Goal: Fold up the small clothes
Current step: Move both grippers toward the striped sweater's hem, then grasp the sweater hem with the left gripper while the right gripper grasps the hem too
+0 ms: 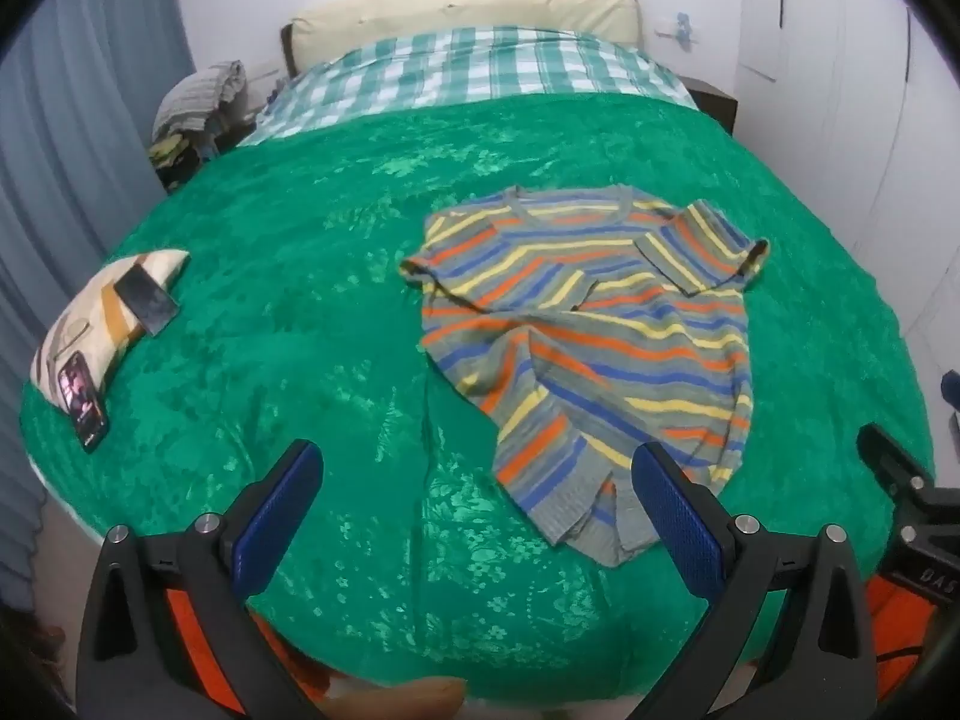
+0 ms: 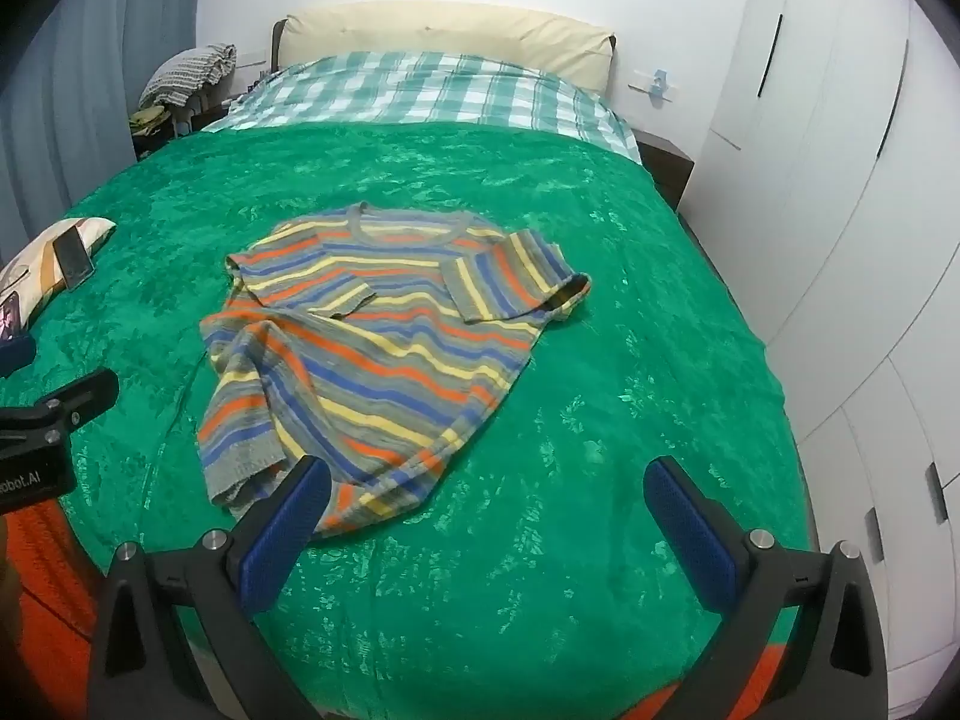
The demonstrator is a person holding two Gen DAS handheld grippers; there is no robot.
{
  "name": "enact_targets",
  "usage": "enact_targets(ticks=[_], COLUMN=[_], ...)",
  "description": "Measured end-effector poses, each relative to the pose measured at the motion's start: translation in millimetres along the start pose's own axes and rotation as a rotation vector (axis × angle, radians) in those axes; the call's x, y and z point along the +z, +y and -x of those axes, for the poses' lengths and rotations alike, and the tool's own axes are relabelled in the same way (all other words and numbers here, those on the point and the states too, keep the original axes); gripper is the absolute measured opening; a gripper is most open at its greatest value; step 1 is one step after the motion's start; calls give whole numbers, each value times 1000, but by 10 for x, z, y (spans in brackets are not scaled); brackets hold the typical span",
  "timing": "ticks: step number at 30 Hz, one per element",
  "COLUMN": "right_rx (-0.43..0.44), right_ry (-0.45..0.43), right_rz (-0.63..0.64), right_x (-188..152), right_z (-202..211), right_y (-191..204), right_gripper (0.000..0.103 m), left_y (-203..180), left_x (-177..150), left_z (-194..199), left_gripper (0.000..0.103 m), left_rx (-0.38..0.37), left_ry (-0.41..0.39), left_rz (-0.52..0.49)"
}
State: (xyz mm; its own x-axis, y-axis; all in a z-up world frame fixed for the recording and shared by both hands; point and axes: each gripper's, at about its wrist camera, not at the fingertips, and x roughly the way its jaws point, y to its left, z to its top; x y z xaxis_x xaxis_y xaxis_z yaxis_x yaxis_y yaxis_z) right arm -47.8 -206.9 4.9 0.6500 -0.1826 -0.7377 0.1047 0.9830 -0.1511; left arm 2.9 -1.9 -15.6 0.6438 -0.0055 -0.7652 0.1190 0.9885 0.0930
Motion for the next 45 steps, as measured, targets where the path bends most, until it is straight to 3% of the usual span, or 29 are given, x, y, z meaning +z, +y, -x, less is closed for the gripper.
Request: enact_targets(ticks=[9,13,22,29,32,36,41,42,44,45], right_rx=[-21,-13,3,59,64,169,387,407,487,521], right_ry=[1,6,30,76,78,85,237,253,289,309], right_rz=[-47,-53,-56,-98,-97,-134,-282,-300,-345,-359], right_x=[-17,-44,-140,-295,-354,-426,-582,-591,-597,-603], right_z=[-23,-48,-115,-271,-286,-390,-932,-1015,-1243,-1352], right_y=[-165,-158,-110,-104,-52,45,179,207,283,316], right_gripper=[103,103,103,103,103,103,103,102,85,58], left_y=[225,214,134,257,235,136,87,79,60,55], left_x=[-158,-191,-216,-269,-283,-307,-330,-320,-301,-296], left_z=[-244,-250,-306,-461,-475,-696,-1095,-1166,-1282,-1323], left_gripper=[103,103,103,103,103,103,100,94,66,34], left_rx=[14,25,-44,-197,-199,-192,-222,-234,-267,-290], left_ry=[84,77,91,131,120,134,179,182,209,228], left_rz=[40,35,14,111,98,50,26,29,38,43])
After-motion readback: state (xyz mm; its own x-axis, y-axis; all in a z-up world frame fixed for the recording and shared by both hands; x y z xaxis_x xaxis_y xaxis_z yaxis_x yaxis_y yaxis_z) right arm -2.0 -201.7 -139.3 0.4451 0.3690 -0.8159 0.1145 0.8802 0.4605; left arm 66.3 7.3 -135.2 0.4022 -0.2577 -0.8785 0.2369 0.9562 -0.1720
